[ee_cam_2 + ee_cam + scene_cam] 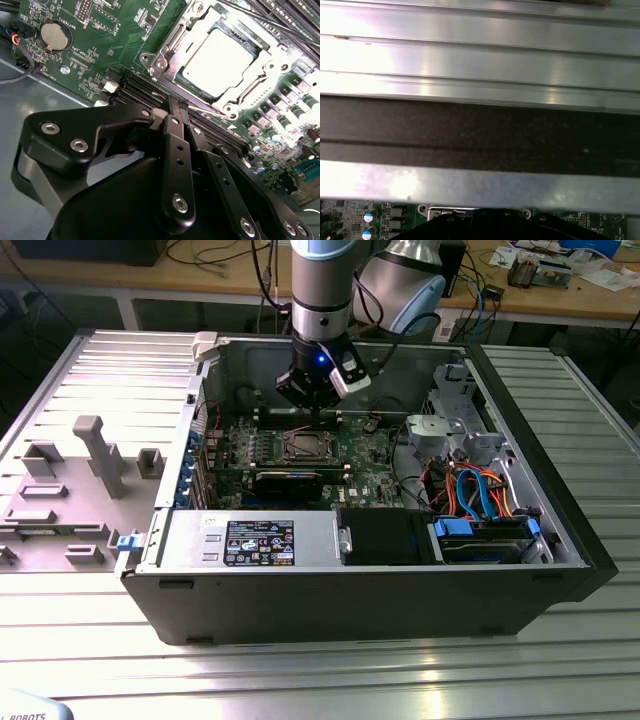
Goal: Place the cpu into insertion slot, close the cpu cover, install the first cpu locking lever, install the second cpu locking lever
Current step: 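Install the first cpu locking lever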
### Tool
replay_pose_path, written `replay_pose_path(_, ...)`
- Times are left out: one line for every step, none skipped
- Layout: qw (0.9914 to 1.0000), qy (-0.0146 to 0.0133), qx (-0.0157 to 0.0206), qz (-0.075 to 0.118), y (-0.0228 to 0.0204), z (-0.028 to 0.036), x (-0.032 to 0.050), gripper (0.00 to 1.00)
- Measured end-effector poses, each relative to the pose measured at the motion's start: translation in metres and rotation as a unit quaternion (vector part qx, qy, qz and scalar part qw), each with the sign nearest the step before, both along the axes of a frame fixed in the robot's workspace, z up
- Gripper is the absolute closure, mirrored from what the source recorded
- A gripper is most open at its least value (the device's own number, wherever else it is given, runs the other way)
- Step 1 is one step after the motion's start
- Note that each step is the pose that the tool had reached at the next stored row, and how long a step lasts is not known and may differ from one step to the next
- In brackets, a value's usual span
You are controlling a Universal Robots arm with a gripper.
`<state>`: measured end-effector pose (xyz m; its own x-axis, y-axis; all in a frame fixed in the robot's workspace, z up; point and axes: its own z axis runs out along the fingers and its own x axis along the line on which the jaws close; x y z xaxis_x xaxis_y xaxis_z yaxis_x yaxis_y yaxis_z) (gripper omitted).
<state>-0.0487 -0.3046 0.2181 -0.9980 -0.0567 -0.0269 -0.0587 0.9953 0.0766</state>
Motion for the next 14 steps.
replay_pose_path(1.0,0.0,0.0001,0.0,0.0,-0.0008,0.0005,0.89)
replay_pose_path(1.0,0.0001,0.0001,-0.001,0.0,-0.0015,0.001,0.89)
replay_pose_path(1.0,0.0,0.0001,-0.001,0.0,-0.0027,0.0019,0.89)
replay_pose_path(1.0,0.0,0.0001,-0.001,0.0,-0.0035,0.0024,0.89)
replay_pose_path(1.0,0.0,0.0001,-0.001,0.0,-0.0046,0.003,0.89)
replay_pose_path(1.0,0.0,0.0001,-0.001,0.0,-0.006,0.0039,0.89)
replay_pose_path(1.0,0.0,0.0001,-0.001,0.0,-0.0069,0.0044,0.89)
replay_pose_path(1.0,0.0,0.0001,-0.002,0.0,-0.0084,0.005,0.89)
replay_pose_path(1.0,0.0,0.0001,-0.002,0.0,-0.0093,0.005,0.89)
replay_pose_path(1.0,0.0,0.0001,-0.002,0.0,-0.0101,0.0051,0.89)
replay_pose_path(1.0,0.0,0.0001,-0.002,0.0,-0.0112,0.0051,0.89)
replay_pose_path(1.0,0.0,0.0,-0.002,0.0,-0.0119,0.0052,0.89)
replay_pose_path(1.0,0.0001,0.0,-0.002,0.0,-0.0126,0.0053,0.89)
replay_pose_path(1.0,0.0001,0.0,-0.002,0.0,-0.0127,0.0054,0.89)
